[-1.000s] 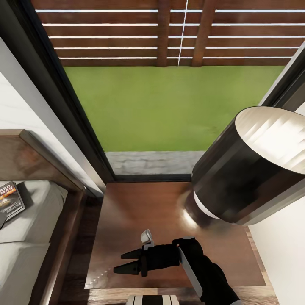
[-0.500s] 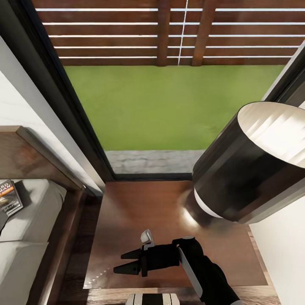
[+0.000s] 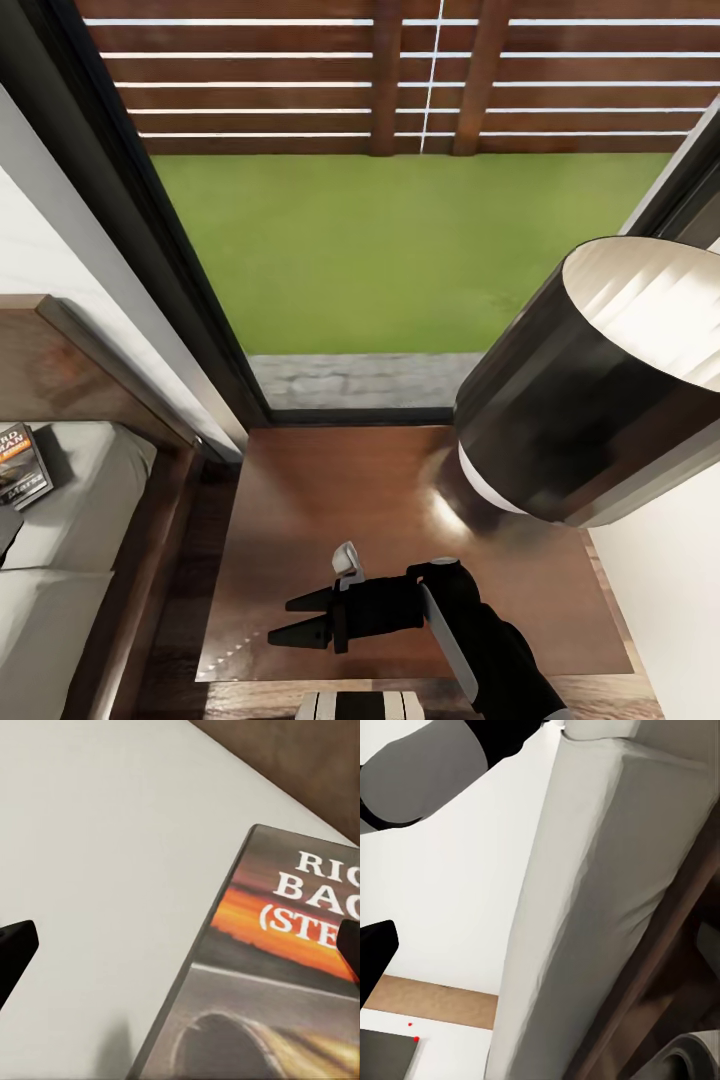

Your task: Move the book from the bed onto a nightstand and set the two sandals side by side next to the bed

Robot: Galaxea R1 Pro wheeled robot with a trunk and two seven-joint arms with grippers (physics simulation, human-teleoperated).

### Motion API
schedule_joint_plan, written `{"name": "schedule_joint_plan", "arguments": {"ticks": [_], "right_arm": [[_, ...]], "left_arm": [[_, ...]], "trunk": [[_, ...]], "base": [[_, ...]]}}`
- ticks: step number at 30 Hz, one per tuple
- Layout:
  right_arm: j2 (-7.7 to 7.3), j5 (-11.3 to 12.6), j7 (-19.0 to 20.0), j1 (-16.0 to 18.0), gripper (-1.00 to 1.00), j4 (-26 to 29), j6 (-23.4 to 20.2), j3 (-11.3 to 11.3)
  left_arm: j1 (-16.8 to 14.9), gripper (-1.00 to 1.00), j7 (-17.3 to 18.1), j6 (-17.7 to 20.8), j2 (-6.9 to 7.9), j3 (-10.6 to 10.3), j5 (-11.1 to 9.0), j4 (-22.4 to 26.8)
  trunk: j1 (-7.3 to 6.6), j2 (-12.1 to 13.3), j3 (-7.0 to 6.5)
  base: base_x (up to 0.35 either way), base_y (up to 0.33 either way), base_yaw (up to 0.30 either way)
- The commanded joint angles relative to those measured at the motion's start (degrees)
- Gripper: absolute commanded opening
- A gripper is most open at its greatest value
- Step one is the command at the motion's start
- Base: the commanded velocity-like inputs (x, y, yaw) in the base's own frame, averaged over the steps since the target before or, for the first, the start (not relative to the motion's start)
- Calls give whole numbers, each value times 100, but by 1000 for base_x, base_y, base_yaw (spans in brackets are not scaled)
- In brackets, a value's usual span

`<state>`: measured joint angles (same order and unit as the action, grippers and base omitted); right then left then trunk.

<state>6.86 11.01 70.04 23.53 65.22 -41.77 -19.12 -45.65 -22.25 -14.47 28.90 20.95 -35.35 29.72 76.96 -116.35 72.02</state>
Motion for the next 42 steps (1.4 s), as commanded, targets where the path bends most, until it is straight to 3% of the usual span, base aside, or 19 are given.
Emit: {"name": "schedule_joint_plan", "arguments": {"ticks": [1,16,20,22,23,25,42], "right_arm": [[-1,33,-4,3,100,-1,-42,-4],[-1,25,-2,3,100,69,-42,-13],[-1,18,-30,3,100,335,-43,-333],[-1,5,-36,3,100,554,-48,-740],[-1,-23,-39,3,100,728,-50,-1074],[-1,-34,-37,3,100,773,-50,-1163],[-16,-54,-36,3,100,990,-91,-1220]], "left_arm": [[-1,100,1,-30,2,-12,-60,0],[-3,100,10,-38,-5,-12,-60,-9],[-3,100,10,-39,-8,-17,-60,-10],[-4,100,10,-39,-45,-19,-60,-10],[-5,100,10,-39,-79,-19,-56,-10],[-4,100,10,-39,-85,-17,-54,-10],[-4,100,5,-39,-95,-21,-51,-6]], "trunk": [[-1,-1,3],[-1,-1,3],[-1,-1,3],[-1,-1,3],[-1,-1,3],[-1,-1,3],[-1,-1,3]], "base": [[0,0,0],[0,0,0],[0,0,0],[0,0,0],[0,0,0],[0,0,0],[0,0,0]]}}
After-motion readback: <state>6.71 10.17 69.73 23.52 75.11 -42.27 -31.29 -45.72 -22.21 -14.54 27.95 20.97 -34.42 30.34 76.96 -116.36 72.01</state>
